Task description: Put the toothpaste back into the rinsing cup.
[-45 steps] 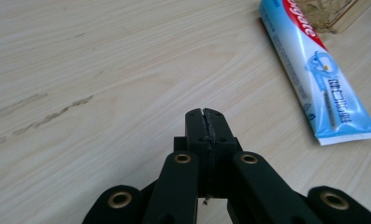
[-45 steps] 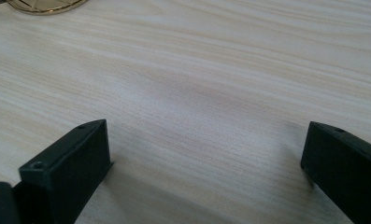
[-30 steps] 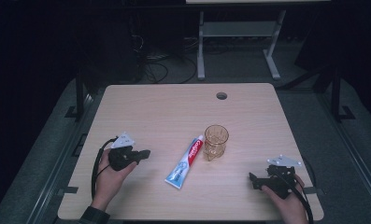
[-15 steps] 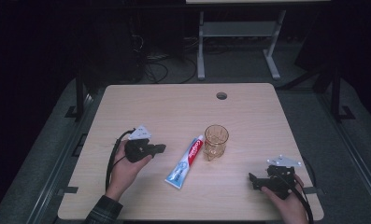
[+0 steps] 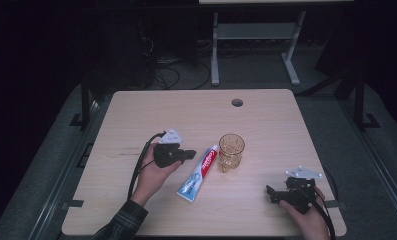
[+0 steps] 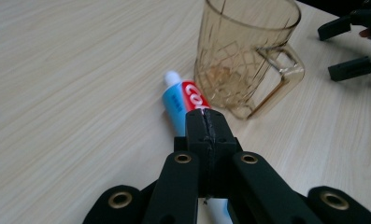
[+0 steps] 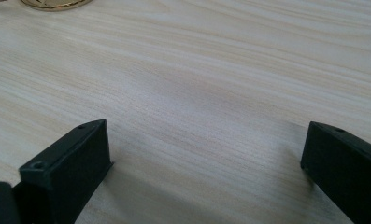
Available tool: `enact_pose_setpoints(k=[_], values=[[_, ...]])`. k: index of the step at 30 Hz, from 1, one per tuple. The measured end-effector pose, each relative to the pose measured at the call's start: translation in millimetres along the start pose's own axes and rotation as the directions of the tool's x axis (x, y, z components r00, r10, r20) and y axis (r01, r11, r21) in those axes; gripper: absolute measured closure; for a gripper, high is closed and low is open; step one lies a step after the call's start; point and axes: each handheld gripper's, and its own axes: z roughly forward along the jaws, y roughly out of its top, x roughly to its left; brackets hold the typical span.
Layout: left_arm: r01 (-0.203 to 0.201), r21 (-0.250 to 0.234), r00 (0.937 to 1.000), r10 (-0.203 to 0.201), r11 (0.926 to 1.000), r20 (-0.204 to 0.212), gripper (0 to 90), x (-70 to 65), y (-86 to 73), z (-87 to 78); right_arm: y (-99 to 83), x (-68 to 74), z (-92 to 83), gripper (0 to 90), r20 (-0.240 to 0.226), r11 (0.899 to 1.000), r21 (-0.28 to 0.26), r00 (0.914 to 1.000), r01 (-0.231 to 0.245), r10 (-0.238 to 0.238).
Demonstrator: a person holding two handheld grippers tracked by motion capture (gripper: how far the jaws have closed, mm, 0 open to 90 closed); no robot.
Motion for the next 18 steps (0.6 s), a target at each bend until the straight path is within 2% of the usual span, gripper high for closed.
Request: enact_pose_setpoints(k=[3, 8, 9, 12, 18], values=[[-0.02, 0.013, 0.9997, 0.02, 0.9997, 0.015, 90.0, -2.5, 4.9, 11.3, 0.0, 0.0, 0.0, 0.7, -0.001, 1.0, 0.0, 1.0, 0.002, -0.002], [-0.024, 0.011, 0.9992, 0.024, 0.9996, 0.032, 90.0, -4.8, 8.9, 22.9, 0.0, 0.0, 0.0, 0.7, -0.001, 1.0, 0.0, 1.0, 0.004, -0.004], [-0.026, 0.013, 0.9989, 0.025, 0.9996, 0.039, 90.0, -5.5, 10.4, 29.4, 0.0, 0.0, 0.0, 0.8, 0.0, 1.0, 0.0, 1.0, 0.004, -0.004], [-0.027, 0.014, 0.9986, 0.026, 0.9995, 0.046, 90.0, -5.9, 11.1, 35.2, 0.0, 0.1, 0.0, 0.7, -0.001, 1.0, -0.001, 1.0, 0.004, -0.004], [-0.024, 0.036, 0.9979, 0.021, 0.9991, 0.061, 90.0, -5.3, 7.4, 57.4, 0.0, 0.2, 0.1, 0.7, -0.002, 1.0, -0.001, 1.0, 0.003, -0.003]])
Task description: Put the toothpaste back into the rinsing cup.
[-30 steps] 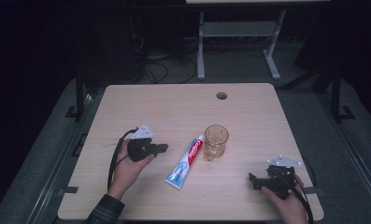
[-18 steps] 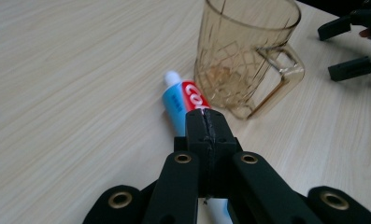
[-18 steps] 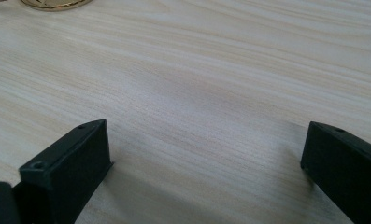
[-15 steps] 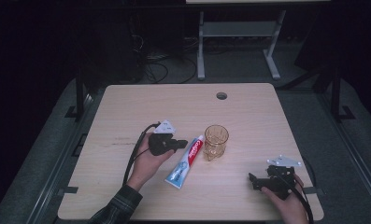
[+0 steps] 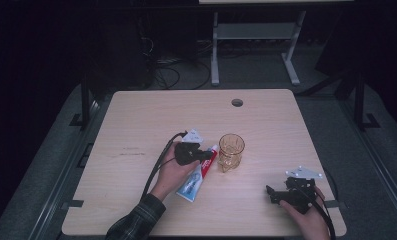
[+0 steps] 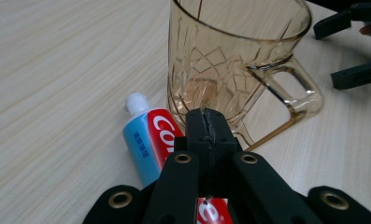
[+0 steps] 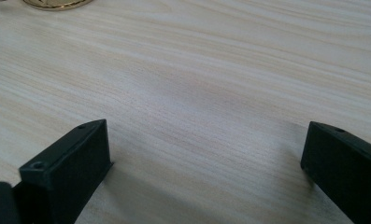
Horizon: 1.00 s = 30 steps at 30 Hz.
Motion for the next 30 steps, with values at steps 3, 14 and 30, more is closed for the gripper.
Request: enact_pose_setpoints(k=[3, 14, 30], values=[[0.008, 0.01, 1.0, -0.008, 0.9999, 0.0, 90.0, 1.8, -2.2, 5.2, 0.0, 0.0, -0.1, 0.7, -0.001, 1.0, 0.001, 1.0, 0.001, -0.001], [0.005, 0.026, 1.0, -0.005, 0.9997, 0.006, 90.0, 0.0, -5.0, 14.9, 0.0, 0.1, 0.0, 0.7, -0.003, 1.0, 0.0, 1.0, 0.004, -0.004], [-0.004, 0.027, 1.0, 0.004, 0.9996, -0.004, 90.0, 4.4, -6.2, 9.8, 0.0, 0.2, 0.0, 0.7, -0.005, 1.0, 0.0, 1.0, 0.005, -0.005]])
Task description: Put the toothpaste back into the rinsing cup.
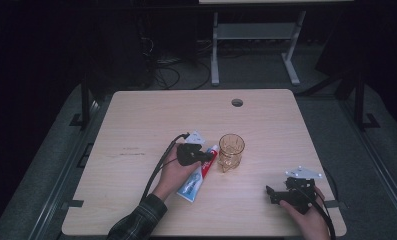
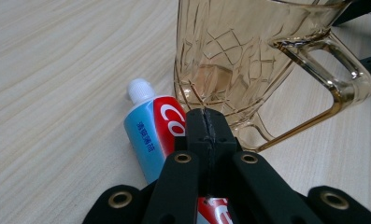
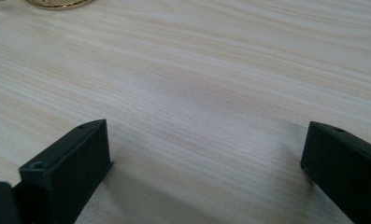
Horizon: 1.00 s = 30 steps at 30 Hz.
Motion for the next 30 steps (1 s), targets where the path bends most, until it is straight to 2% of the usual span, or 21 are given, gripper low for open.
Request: enact_pose_setpoints(k=[5, 9, 26, 30], values=[[-0.001, -0.003, 0.9999, 0.001, 1.0, 0.011, 90.0, -1.3, -0.8, 3.6, 0.0, 0.0, 0.0, 0.7, 0.0, 1.0, 0.0, 1.0, 0.0, 0.0], [-0.008, 0.001, 1.0, 0.008, 1.0, -0.004, 90.0, -0.4, -1.1, 3.1, 0.0, 0.0, 0.0, 0.7, 0.0, 1.0, 0.0, 1.0, 0.0, 0.0], [0.048, -0.005, 0.9956, -0.049, 0.9988, -0.08, 90.0, 27.1, -15.8, -19.8, 0.0, 0.0, 0.0, 0.8, 0.0, 1.0, 0.0, 1.0, 0.0, 0.0], [0.043, 0.017, 0.994, -0.041, 0.9989, -0.102, 90.0, 30.6, -19.1, -21.9, 0.0, 0.0, 0.0, 0.7, 0.0, 1.0, 0.0, 1.0, 0.0, 0.0]])
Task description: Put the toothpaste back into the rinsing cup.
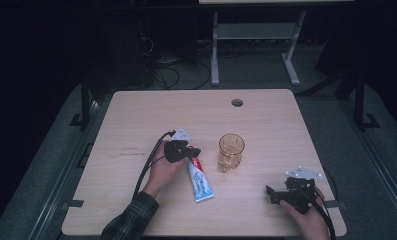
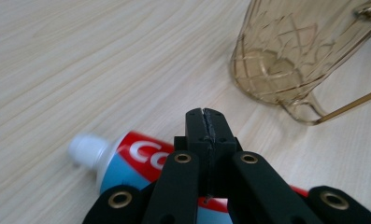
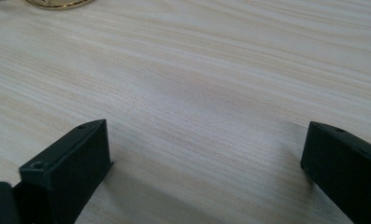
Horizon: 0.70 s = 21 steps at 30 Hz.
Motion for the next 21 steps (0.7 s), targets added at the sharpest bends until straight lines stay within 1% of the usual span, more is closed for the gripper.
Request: enact_pose_setpoints(k=[2, 4, 5, 7, 8, 9, 10, 14, 21], values=[[0.003, 0.001, 1.0, -0.003, 1.0, -0.003, 90.0, 0.6, -0.9, 0.1, 0.0, 0.0, 0.0, 0.7, 0.0, 1.0, 0.0, 1.0, 0.0, 0.0], [0.006, 0.013, 0.9999, -0.006, 0.9999, -0.012, 90.0, 3.4, -4.4, -1.4, 0.0, 0.0, 0.0, 0.7, 0.0, 1.0, 0.0, 1.0, 0.0, 0.0], [0.015, 0.011, 0.9998, -0.014, 0.9998, -0.014, 90.0, 4.3, -5.8, -2.0, 0.0, 0.0, 0.0, 0.7, 0.0, 1.0, 0.0, 1.0, 0.0, 0.0], [0.012, 0.016, 0.9997, -0.012, 0.9998, -0.02, 90.0, 6.5, -8.1, -4.5, 0.0, 0.0, 0.0, 0.7, 0.0, 1.0, 0.0, 1.0, 0.0, 0.0], [0.019, 0.013, 0.9995, -0.019, 0.9997, -0.026, 90.0, 7.1, -9.2, -5.8, 0.0, 0.0, 0.0, 0.7, 0.0, 1.0, 0.0, 1.0, 0.0, 0.0], [0.021, 0.02, 0.9992, -0.02, 0.9996, -0.035, 90.0, 8.9, -10.9, -9.2, 0.0, 0.0, 0.0, 0.8, 0.0, 1.0, 0.0, 1.0, 0.0, 0.0], [0.013, 0.028, 0.999, -0.012, 0.9995, -0.042, 90.0, 10.3, -11.7, -11.5, 0.0, 0.0, 0.0, 0.8, 0.0, 1.0, 0.0, 1.0, 0.0, 0.0], [0.023, 0.021, 0.9985, -0.022, 0.9995, -0.05, 90.0, 13.4, -15.5, -16.9, 0.0, 0.0, 0.0, 0.7, 0.0, 1.0, 0.0, 1.0, 0.0, 0.0], [0.029, 0.033, 0.9966, -0.027, 0.999, -0.078, 90.0, 18.0, -22.8, -28.1, 0.0, 0.0, 0.0, 0.7, 0.0, 1.0, 0.0, 1.0, 0.0, 0.0]])
